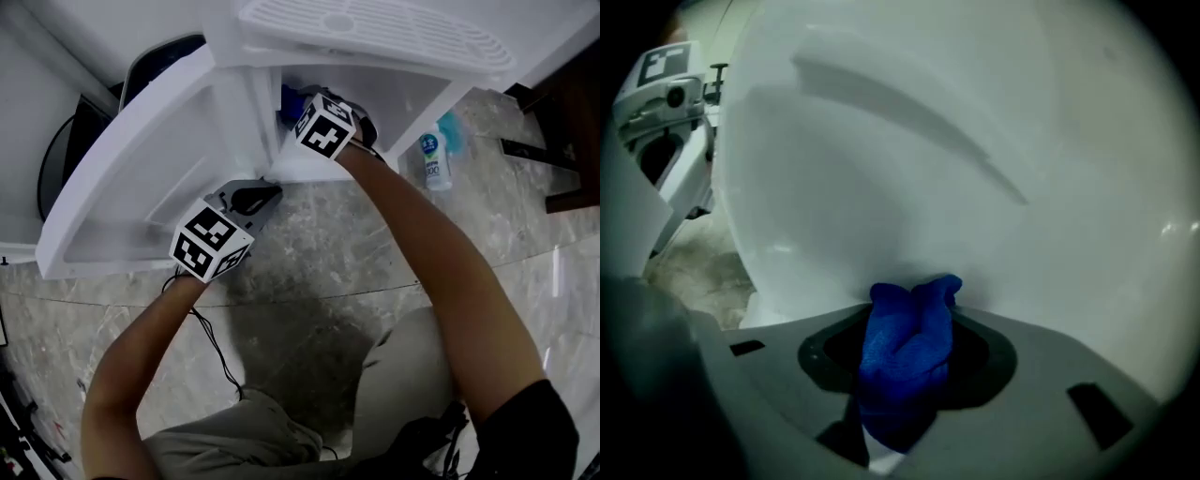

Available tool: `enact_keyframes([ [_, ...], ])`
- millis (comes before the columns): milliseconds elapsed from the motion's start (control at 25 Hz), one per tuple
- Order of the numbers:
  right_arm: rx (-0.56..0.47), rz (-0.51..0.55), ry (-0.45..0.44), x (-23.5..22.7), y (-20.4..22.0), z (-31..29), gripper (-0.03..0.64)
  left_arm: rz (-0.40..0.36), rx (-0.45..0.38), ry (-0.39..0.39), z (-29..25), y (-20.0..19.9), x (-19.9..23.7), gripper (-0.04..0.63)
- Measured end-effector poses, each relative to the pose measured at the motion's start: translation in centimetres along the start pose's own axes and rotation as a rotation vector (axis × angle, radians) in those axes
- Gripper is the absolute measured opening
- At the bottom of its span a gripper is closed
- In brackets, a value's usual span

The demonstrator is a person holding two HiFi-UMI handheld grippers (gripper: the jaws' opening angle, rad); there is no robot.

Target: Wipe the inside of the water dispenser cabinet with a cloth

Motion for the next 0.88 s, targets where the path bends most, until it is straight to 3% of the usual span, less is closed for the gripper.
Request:
enact_keyframes([
  [280, 0.008, -0.027, 0.066, -2.5, -0.1, -1.9, 0.143, 0.015, 0.003, -0.028, 1.4, 0.4, 0.4, 0.006],
  [440, -0.023, -0.075, -0.021, -1.5, -0.1, -1.0, 0.143, 0.043, 0.009, -0.038, 1.1, 1.1, 1.0, 0.006],
  [640, -0.017, -0.042, -0.131, 0.9, 0.1, 0.1, 0.143, 0.028, -0.027, -0.022, -0.2, -0.8, 0.8, 0.006],
  [880, 0.026, 0.000, -0.031, -0.4, -0.2, -1.0, 0.143, 0.020, -0.057, 0.027, -0.3, -2.0, -0.9, 0.006],
])
Point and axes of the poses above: the fingertips, and each gripper's own axes: z backward along the fingers, x to its left, y out of its underside, the point moved 1 cm from there along z, backward along the fingers, and after that the axes turned 8 degrees about x, right-handed, at the moved point
